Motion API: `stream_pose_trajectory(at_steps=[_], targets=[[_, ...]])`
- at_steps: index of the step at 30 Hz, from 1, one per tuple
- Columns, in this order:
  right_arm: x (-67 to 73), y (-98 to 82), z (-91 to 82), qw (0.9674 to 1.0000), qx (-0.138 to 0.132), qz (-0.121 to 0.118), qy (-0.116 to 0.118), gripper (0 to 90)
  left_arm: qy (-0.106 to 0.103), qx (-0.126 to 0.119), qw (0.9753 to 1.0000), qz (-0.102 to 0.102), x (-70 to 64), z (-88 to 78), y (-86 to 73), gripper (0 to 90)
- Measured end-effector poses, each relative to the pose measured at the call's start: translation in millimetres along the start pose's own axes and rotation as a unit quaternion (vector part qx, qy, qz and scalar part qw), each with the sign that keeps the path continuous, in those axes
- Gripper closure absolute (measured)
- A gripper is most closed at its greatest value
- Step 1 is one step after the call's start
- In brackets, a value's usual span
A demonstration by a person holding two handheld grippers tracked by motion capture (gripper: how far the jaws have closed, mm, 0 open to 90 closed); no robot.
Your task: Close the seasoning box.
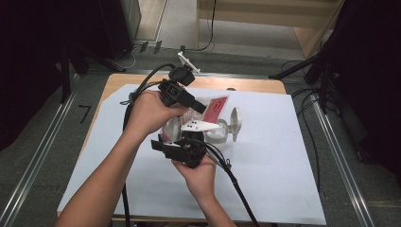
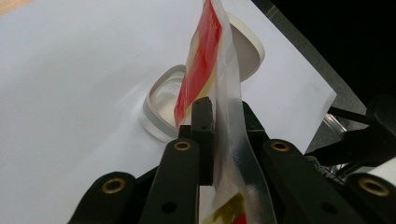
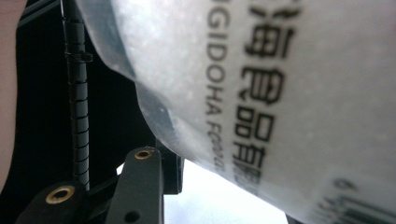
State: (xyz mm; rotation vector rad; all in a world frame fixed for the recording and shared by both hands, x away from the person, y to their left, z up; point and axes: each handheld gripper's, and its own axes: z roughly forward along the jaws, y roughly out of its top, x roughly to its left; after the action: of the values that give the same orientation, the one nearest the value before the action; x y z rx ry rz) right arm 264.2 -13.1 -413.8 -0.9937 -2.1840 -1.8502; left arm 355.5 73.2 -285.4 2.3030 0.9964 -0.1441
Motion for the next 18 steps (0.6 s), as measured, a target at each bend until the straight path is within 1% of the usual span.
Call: stream_pose_trajectory(at_steps=[1,2,3,5,6,13,15,18], targets=[[-0.3,-0.1,0.1,1.0000,0.000,0.000,-0.001,61.1,0.002,0.000,1.0000,0.004,-0.3,0.3,-0.2,82.3],[-0.7,-0.2,0.1,1.0000,0.000,-0.001,0.000,61.1,0.005,0.006,0.9999,0.008,-0.8,-0.2,0.0,82.3],[-0.9,-0.4,0.3,1.0000,-0.001,0.000,-0.001,61.3,0.004,0.001,1.0000,0.003,-2.0,0.5,-0.1,82.2],[-0.6,-0.5,0.3,1.0000,-0.001,0.001,-0.001,61.4,0.005,0.007,0.9999,0.011,-1.5,-0.6,-0.1,82.2],[-0.3,-0.5,0.3,1.0000,-0.002,0.000,-0.001,61.4,0.006,0.005,0.9999,0.011,-1.6,-0.8,-0.4,82.2],[0.6,-1.1,1.2,1.0000,-0.003,0.000,-0.002,61.6,0.006,0.009,0.9999,0.012,-2.0,-1.2,-0.6,82.3],[0.5,-1.0,0.9,1.0000,-0.003,0.000,-0.002,61.6,0.006,0.009,0.9998,0.014,-2.0,-1.2,-0.5,82.3],[0.2,-1.1,0.9,1.0000,-0.004,0.001,-0.003,61.7,0.007,0.010,0.9999,0.012,-2.4,-0.8,-0.5,82.3]])
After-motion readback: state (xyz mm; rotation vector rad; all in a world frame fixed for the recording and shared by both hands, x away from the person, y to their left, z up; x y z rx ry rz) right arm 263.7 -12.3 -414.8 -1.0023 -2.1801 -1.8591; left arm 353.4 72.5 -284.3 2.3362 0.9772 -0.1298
